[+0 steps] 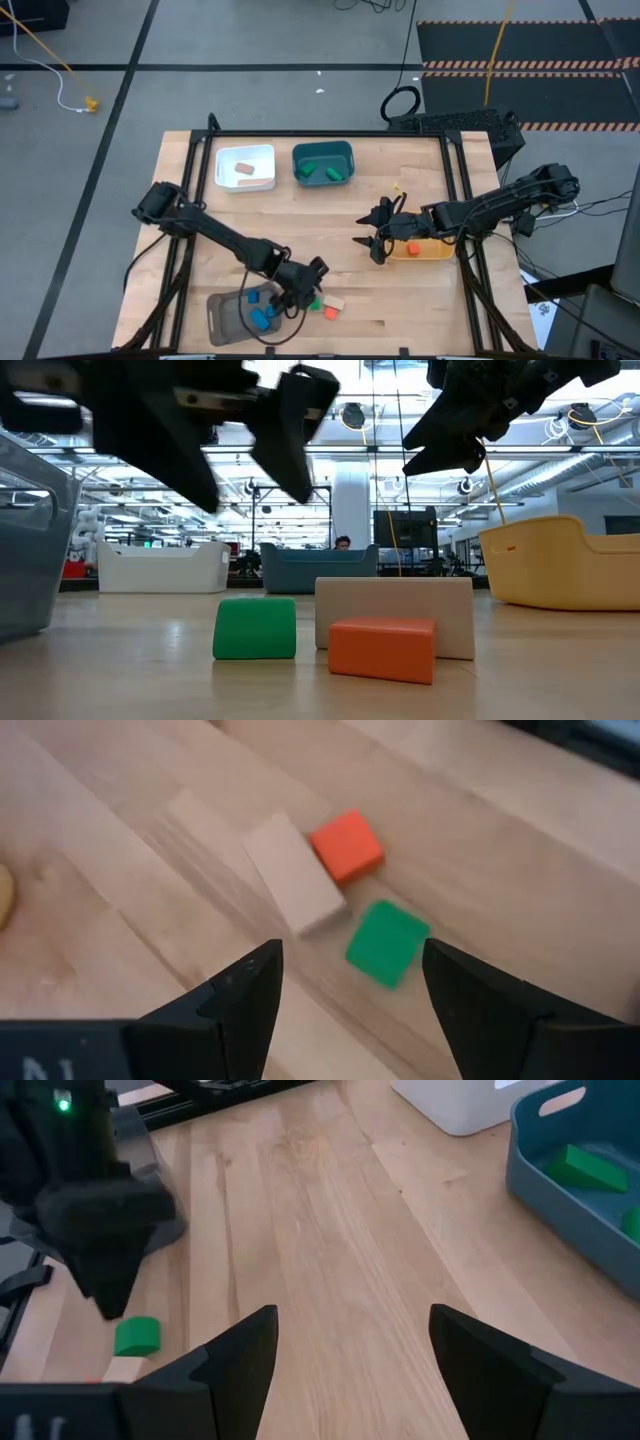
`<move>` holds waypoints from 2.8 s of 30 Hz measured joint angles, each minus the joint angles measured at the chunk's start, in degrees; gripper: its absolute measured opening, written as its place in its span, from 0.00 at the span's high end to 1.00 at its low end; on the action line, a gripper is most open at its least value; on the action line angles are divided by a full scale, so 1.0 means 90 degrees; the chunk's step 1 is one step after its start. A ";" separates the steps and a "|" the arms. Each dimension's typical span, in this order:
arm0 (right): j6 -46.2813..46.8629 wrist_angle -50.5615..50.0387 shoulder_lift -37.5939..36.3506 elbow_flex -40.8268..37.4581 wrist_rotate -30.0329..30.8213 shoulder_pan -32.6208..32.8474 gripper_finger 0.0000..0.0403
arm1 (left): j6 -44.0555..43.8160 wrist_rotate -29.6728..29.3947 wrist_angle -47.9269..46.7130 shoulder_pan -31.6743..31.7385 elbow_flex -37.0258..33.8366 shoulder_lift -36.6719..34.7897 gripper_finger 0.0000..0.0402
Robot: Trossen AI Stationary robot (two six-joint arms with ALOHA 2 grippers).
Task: Sort & place blocks by color
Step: Put the green block into the blue bin
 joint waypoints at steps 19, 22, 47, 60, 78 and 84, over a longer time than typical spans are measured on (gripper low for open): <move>-0.0001 0.0232 0.0000 -0.0002 0.0001 0.0000 0.38 | 0.0866 -0.0080 -0.0176 0.0212 0.0643 0.0471 0.39; -0.0001 0.0231 0.0000 -0.0002 0.0001 -0.0001 0.38 | 0.0859 -0.0100 -0.0082 0.0255 0.0642 0.0657 0.39; -0.0001 0.0230 0.0000 -0.0002 0.0000 0.0001 0.38 | 0.0196 -0.0111 -0.0495 -0.0181 0.0604 0.0956 0.39; -0.0001 0.0298 -0.0002 -0.0007 0.0001 0.0002 0.38 | 0.0201 0.0089 -0.0139 -0.0116 0.0610 0.1223 0.43; -0.0001 0.0329 0.0000 -0.0007 0.0000 -0.0001 0.38 | -0.0499 -0.0489 -0.1238 0.0146 0.0593 0.0637 0.67; 0.0001 0.0329 -0.0001 -0.0007 0.0001 -0.0001 0.38 | -0.0468 -0.0987 -0.1358 0.0484 0.0601 0.0010 0.67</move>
